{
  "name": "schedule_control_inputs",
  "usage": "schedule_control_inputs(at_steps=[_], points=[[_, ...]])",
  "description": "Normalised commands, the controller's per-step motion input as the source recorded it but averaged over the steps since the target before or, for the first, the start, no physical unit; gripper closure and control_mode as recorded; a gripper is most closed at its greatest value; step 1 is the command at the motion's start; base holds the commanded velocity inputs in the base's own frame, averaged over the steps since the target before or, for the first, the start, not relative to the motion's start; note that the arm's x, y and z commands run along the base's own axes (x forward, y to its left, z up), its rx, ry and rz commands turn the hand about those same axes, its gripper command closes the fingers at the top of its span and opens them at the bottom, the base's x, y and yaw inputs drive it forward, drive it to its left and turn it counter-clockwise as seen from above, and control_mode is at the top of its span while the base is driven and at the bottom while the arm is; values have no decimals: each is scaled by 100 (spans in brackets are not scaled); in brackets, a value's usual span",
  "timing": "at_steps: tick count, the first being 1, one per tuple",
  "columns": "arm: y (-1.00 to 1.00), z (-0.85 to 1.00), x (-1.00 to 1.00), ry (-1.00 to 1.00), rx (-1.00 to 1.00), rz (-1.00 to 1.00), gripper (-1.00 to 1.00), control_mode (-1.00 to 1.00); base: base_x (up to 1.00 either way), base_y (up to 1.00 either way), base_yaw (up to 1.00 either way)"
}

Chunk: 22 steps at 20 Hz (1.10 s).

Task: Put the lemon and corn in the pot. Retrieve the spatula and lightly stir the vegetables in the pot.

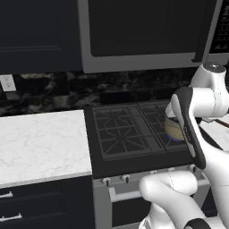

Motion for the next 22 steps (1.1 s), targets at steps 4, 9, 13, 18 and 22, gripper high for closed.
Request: schedule_control_inputs(at_steps=[4, 9, 13, 18, 22], points=[[-5, 0, 0, 6, 0, -1, -100, -100, 0, 0, 0], [35, 0, 0, 15, -1, 0, -100, -100, 0, 0, 0], [17, 0, 0, 10, 0, 0, -100, -100, 0, 0, 0], [12, -4, 0, 11, 0, 0, -100, -100, 0, 0, 0], [-6, 0, -6, 4, 0, 0, -100, -100, 0, 0, 0]])
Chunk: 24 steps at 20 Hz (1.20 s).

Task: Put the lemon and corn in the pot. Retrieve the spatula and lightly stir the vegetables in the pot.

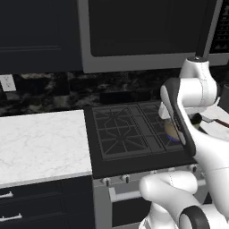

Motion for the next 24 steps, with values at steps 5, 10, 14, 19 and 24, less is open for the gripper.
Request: schedule_control_inputs(at_steps=[5, 10, 14, 19, 24], points=[[0, 0, 0, 0, 0, 0, -100, 100, -28, -63, 0], [0, 0, 0, 0, 0, 0, -100, 100, -28, -98, 0], [0, 0, 0, 0, 0, 0, -100, 100, 4, -79, 0], [0, 0, 0, 0, 0, 0, -100, 100, 20, -37, 0], [0, 0, 0, 0, 0, 0, -100, 100, 55, -13, 0]])
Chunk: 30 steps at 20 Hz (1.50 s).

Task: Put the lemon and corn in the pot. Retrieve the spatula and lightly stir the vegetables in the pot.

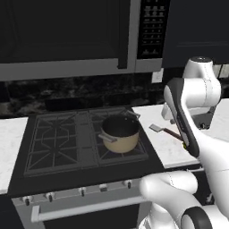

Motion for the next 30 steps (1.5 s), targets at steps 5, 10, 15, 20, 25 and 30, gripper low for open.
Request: schedule_control_inputs(at_steps=[5, 10, 15, 20, 25, 30], points=[[0, 0, 0, 0, 0, 0, -100, 100, 34, 0, 1], [-7, -4, -1, 0, 1, 0, -100, -100, 0, 0, 0], [-95, -48, -10, 8, -1, -20, -100, -100, 0, 0, 0], [-85, -96, -1, 24, -6, -14, -100, -100, 0, 0, 0], [-29, -98, 17, 16, -8, 0, -100, -100, 0, 0, 0], [-15, -72, 45, 2, -8, 6, -100, -100, 0, 0, 0]])
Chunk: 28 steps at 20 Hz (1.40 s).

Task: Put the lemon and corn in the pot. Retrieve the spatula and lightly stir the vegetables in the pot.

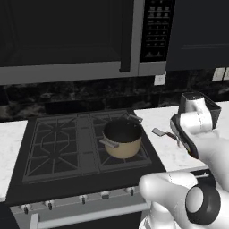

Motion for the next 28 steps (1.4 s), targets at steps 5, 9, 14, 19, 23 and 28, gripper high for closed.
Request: schedule_control_inputs(at_steps=[5, 9, 14, 19, 23, 28], points=[[-27, -51, 32, -2, 0, 9, -100, -100, 0, 0, 0], [-19, -38, 29, 0, 0, 10, -100, -100, 0, 0, 0], [-13, -40, 32, 0, 0, 8, -100, -100, 0, 0, 0], [-8, -32, 29, 0, 0, 7, -100, -100, 0, 0, 0], [-5, -25, 28, 0, -1, 6, -100, -100, 0, 0, 0], [-6, -27, 13, 0, -2, 5, -100, -100, 0, 0, 0]])
